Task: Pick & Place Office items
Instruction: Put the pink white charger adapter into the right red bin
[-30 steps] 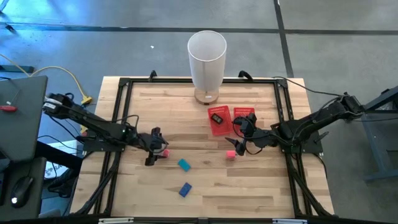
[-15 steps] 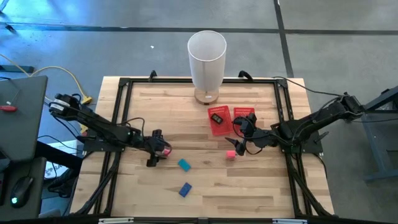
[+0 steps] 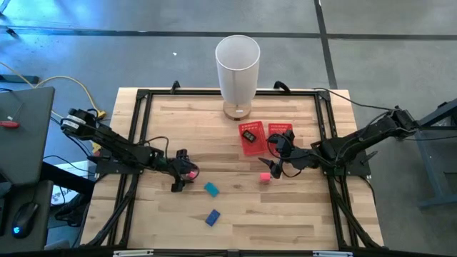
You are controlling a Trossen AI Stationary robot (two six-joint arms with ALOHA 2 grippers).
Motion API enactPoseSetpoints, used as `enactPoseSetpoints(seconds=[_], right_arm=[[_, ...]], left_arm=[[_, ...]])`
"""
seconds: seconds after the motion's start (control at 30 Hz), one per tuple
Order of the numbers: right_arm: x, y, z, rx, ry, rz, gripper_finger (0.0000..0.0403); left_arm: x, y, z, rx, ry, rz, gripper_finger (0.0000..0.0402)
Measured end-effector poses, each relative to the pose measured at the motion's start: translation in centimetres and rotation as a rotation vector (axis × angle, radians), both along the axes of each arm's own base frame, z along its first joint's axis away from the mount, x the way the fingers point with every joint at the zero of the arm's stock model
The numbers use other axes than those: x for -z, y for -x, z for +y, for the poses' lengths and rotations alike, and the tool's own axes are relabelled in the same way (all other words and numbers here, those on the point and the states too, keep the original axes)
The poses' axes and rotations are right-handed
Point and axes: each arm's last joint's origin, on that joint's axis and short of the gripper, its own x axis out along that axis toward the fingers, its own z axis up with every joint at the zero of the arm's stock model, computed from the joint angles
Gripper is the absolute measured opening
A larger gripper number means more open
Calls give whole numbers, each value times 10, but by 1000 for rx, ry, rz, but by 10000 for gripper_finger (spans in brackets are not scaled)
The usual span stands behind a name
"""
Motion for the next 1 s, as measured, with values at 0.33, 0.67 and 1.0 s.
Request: enactPoseSetpoints(seconds=[0.33,0.67,1.0], right_arm=[[0,0,0,0,-1,0,368],[0,0,0,1,-2,0,368],[0,0,0,2,-3,-1,368]], left_arm=[[1,3,-6,33,-11,11,319],[3,6,-6,30,-20,49,319],[4,6,-6,78,-49,55,282]])
